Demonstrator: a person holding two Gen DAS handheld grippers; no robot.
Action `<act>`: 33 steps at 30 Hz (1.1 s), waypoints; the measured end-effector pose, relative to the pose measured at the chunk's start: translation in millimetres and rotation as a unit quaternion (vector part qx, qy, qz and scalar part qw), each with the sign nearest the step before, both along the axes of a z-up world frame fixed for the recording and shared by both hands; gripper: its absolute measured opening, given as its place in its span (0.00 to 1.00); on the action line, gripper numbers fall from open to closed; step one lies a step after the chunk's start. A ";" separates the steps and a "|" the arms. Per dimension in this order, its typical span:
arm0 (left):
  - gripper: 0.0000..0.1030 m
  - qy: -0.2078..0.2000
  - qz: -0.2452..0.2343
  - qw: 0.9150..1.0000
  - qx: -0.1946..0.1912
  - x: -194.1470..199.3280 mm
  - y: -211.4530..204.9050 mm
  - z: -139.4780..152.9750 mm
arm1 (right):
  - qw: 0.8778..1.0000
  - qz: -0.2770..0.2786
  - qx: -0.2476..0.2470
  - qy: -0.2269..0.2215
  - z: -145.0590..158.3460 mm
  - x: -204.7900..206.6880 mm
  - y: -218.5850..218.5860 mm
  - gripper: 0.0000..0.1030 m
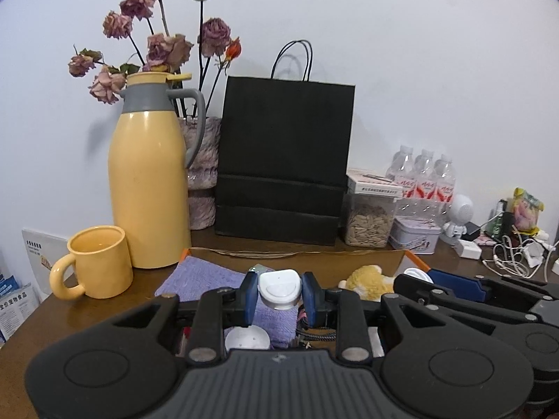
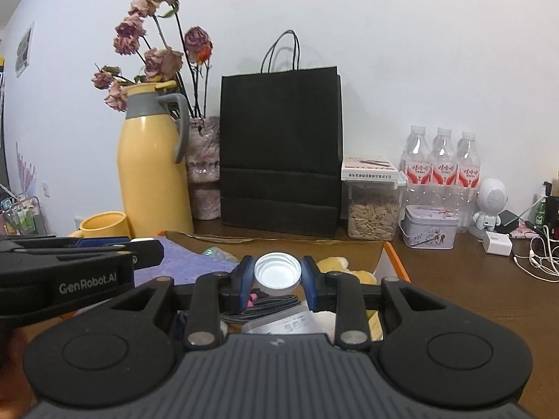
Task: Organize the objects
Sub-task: 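Carry the white plug and bottle cap into the box and open both tools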
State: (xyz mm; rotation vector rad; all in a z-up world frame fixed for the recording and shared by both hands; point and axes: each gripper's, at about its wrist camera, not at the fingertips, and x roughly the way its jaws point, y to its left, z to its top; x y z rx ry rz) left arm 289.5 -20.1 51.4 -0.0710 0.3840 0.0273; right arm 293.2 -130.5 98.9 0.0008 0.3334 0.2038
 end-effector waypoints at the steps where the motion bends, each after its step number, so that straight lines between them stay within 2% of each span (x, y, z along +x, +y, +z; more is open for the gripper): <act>1: 0.25 0.003 0.002 1.000 0.000 4.8 0.3 -0.7 | 1.000 -0.001 0.000 0.004 -1.1 4.8 -1.0 0.29; 8: 0.25 0.035 0.011 0.999 0.001 38.0 3.1 -8.0 | 1.000 -0.004 0.000 0.029 -8.1 32.3 -5.7 0.29; 17: 0.25 0.099 0.018 0.995 -0.002 75.3 11.8 -21.0 | 0.998 -0.003 -0.003 0.064 -17.0 64.6 -7.2 0.29; 29: 0.25 0.108 0.023 0.994 0.003 80.6 14.5 -22.3 | 0.997 -0.003 -0.006 0.077 -21.8 75.7 -11.0 0.30; 30: 0.27 0.108 0.025 0.994 0.005 80.2 14.0 -21.6 | 0.997 -0.004 -0.007 0.078 -21.9 75.6 -10.9 0.35; 31: 0.32 0.108 0.027 0.994 0.008 79.9 13.7 -20.6 | 0.997 -0.006 -0.008 0.078 -21.7 75.2 -11.1 0.44; 32: 0.48 0.108 0.029 0.994 0.008 80.2 14.2 -19.8 | 0.997 -0.009 -0.008 0.077 -21.3 74.8 -11.7 0.50; 33: 0.68 0.107 0.033 0.994 0.007 80.0 14.7 -19.0 | 0.997 -0.012 -0.009 0.077 -20.8 74.6 -12.4 0.62</act>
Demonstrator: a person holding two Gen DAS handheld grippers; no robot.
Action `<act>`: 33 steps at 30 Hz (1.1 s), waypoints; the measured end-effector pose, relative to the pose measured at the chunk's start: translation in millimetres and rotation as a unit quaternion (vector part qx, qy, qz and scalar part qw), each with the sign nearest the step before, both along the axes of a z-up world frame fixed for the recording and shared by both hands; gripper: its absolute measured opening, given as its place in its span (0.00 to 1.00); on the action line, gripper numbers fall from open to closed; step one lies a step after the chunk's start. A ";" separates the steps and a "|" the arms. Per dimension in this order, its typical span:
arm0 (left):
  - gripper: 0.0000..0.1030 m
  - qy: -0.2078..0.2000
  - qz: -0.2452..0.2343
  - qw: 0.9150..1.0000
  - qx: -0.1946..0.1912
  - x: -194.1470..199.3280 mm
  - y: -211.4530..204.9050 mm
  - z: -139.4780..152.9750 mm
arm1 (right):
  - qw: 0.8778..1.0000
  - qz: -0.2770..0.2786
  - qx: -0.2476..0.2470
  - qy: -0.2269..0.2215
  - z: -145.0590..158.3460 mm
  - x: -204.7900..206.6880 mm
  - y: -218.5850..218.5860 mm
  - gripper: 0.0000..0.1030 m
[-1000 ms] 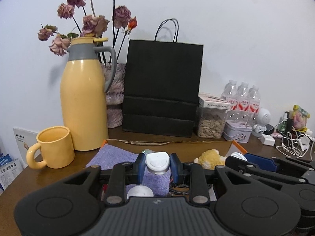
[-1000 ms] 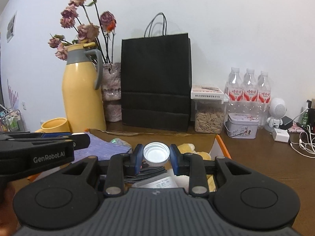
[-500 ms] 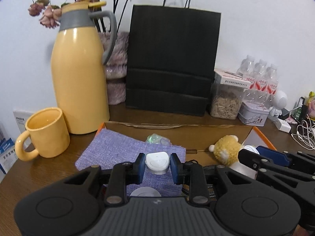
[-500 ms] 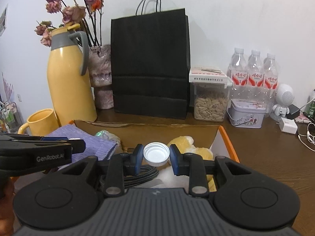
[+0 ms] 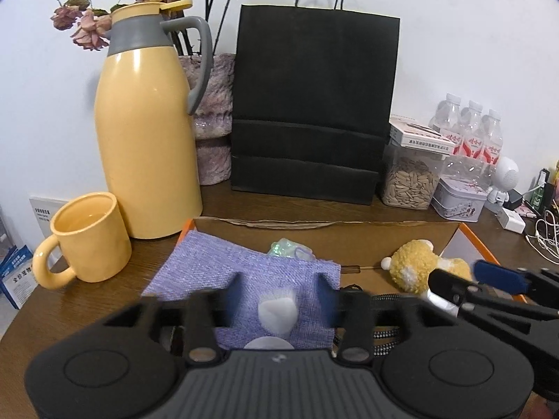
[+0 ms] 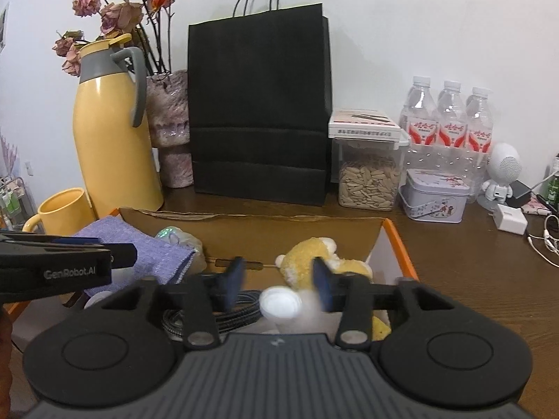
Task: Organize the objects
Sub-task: 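Carry the white plug and bottle cap into the box and open both tools, then move both tools out of the box toward the black cable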
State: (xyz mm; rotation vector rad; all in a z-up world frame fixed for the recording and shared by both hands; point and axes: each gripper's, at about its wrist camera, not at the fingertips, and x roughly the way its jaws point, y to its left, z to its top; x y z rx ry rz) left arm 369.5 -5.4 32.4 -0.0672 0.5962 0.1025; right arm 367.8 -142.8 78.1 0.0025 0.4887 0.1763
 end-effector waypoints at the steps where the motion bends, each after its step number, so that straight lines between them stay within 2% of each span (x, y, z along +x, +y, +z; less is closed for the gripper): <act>1: 0.77 -0.001 0.006 1.000 0.001 0.1 0.8 0.8 | 1.000 -0.003 -0.003 -0.002 0.5 -0.5 -0.3 0.70; 2: 0.87 -0.002 0.013 1.000 0.003 -0.1 1.3 1.5 | 1.000 -0.006 -0.005 -0.004 1.3 -1.1 -0.9 0.74; 4: 0.92 -0.002 0.030 0.999 0.013 -0.5 1.5 2.5 | 1.000 -0.012 -0.006 -0.007 2.5 -1.3 -3.0 0.90; 6: 0.95 0.001 0.037 0.999 0.014 0.0 2.7 2.5 | 1.000 -0.015 -0.003 -0.011 3.3 -1.2 -5.5 0.99; 23: 0.96 0.004 0.036 0.999 0.012 -0.6 3.1 3.1 | 1.000 -0.017 -0.003 -0.016 4.7 -2.1 -6.9 1.00; 33: 0.97 -0.011 0.036 0.999 0.006 -21.3 1.1 11.4 | 0.999 -0.018 -0.005 -0.035 9.8 -23.8 -7.1 1.00</act>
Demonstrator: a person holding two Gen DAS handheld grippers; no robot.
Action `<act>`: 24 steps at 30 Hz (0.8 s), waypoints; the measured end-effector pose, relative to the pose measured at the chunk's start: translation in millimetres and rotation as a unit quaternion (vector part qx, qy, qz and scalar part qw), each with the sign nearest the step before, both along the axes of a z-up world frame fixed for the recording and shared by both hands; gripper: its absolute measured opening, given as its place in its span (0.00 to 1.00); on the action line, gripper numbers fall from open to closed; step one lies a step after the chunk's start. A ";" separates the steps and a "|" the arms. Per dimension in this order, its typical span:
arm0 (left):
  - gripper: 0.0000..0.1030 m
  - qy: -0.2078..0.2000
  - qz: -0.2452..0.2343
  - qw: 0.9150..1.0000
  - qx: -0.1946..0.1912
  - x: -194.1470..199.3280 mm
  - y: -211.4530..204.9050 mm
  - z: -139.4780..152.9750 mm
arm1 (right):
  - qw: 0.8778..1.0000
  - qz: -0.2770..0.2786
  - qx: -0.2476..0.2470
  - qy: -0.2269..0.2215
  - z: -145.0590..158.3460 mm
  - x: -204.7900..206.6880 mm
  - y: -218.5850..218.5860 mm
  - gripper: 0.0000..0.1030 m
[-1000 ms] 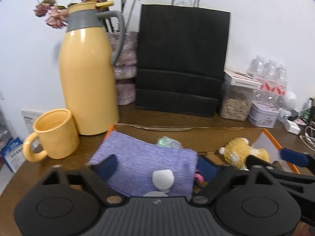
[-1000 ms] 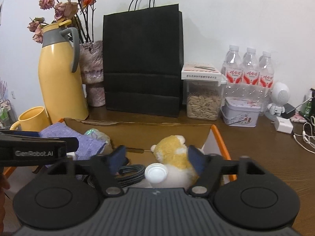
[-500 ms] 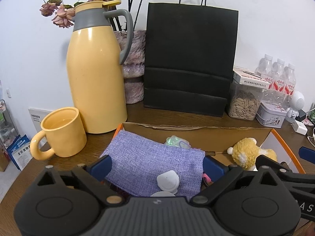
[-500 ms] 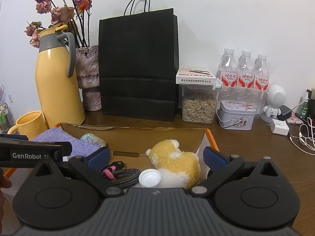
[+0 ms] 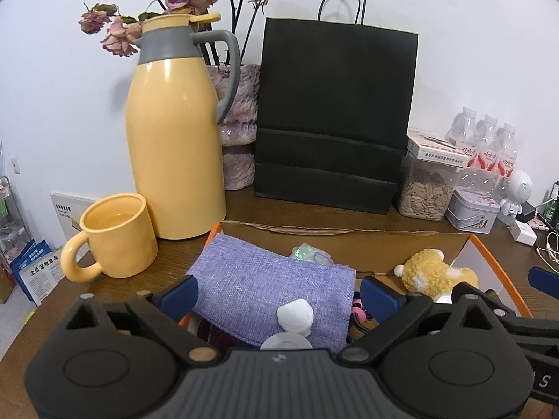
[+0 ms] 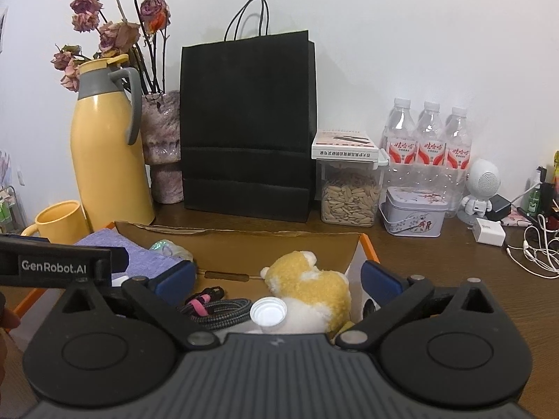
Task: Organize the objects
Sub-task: 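Move both tools out of the box toward the black cable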
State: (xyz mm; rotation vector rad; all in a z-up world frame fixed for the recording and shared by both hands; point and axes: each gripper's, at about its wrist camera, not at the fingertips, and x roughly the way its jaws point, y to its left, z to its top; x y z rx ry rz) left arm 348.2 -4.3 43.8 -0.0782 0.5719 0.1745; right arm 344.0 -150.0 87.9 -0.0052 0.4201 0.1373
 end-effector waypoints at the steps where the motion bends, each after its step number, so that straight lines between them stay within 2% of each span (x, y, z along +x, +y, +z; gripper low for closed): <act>1: 0.97 -0.001 0.000 1.000 0.001 -3.2 -0.2 0.6 | 1.000 -0.001 0.000 -0.001 0.1 -3.5 -0.2 1.00; 10: 0.98 -0.007 -0.009 1.000 0.006 -37.7 -7.0 4.9 | 1.000 -0.003 0.004 -0.005 3.5 -36.7 -4.0 1.00; 24: 1.00 0.003 -0.019 1.000 -0.010 -105.3 -1.3 -7.1 | 1.000 -0.002 -0.003 0.003 -5.1 -103.8 -15.2 1.00</act>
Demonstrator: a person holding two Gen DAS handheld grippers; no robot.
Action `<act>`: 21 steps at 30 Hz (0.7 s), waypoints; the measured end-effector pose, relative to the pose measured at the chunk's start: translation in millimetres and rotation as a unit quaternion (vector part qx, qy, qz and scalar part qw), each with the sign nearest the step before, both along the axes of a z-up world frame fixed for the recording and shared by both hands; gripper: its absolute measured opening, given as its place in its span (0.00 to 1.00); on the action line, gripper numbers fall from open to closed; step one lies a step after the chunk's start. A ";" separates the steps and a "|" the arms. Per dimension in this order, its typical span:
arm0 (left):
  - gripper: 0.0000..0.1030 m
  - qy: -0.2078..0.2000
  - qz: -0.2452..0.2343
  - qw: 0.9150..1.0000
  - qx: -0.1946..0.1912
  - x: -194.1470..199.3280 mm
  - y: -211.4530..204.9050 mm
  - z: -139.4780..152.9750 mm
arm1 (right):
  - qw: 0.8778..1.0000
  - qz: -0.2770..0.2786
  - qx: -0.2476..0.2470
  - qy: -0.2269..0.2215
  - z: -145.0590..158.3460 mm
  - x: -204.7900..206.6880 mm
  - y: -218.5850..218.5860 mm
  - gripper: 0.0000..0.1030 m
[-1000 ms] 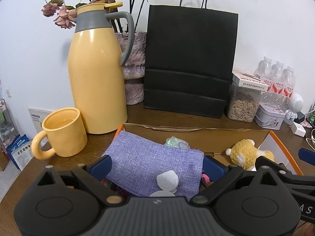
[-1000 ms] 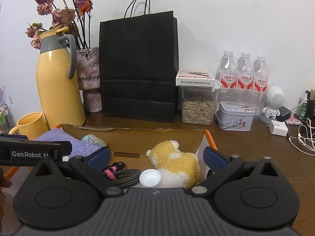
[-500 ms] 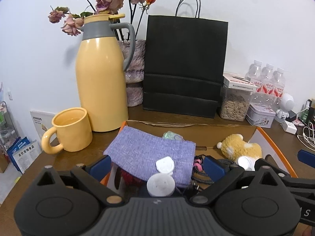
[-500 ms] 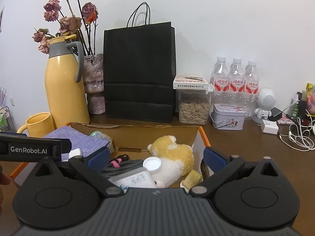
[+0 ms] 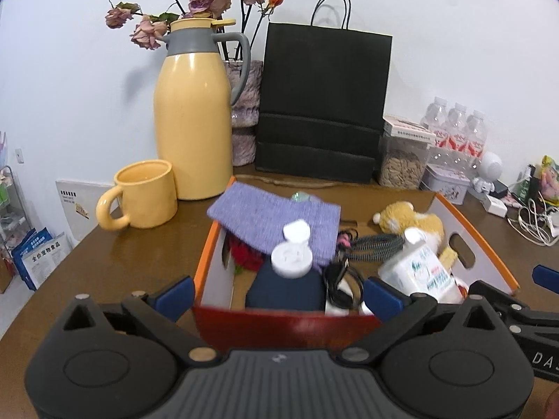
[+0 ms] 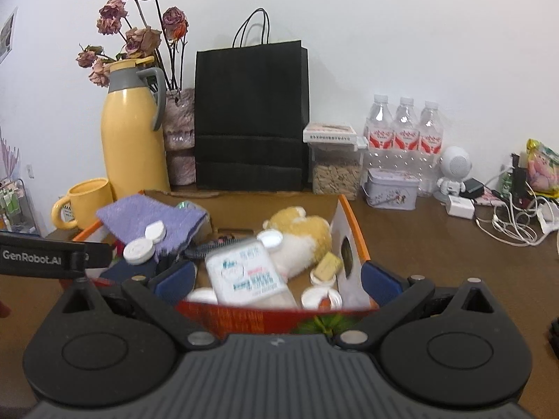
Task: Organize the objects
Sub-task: 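Move both tools out of the box toward the black cable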
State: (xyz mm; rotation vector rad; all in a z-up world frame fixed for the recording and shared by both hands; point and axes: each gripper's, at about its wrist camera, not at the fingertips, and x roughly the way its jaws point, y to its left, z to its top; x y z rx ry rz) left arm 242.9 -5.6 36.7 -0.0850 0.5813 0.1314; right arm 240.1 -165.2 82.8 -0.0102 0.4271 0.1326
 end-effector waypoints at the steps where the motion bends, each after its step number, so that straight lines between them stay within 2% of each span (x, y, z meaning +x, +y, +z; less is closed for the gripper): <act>1: 1.00 0.001 -0.001 1.000 0.002 -5.2 0.1 -1.3 | 1.000 -0.001 -0.001 0.003 -2.1 -4.7 -1.4 1.00; 11: 1.00 0.022 0.012 1.000 0.018 -45.3 9.3 -15.8 | 0.999 -0.003 -0.016 0.048 -29.8 -43.0 -10.6 1.00; 21: 1.00 0.063 0.011 0.998 0.014 -72.2 25.8 -53.5 | 0.996 0.004 -0.028 0.086 -53.9 -59.7 -11.6 1.00</act>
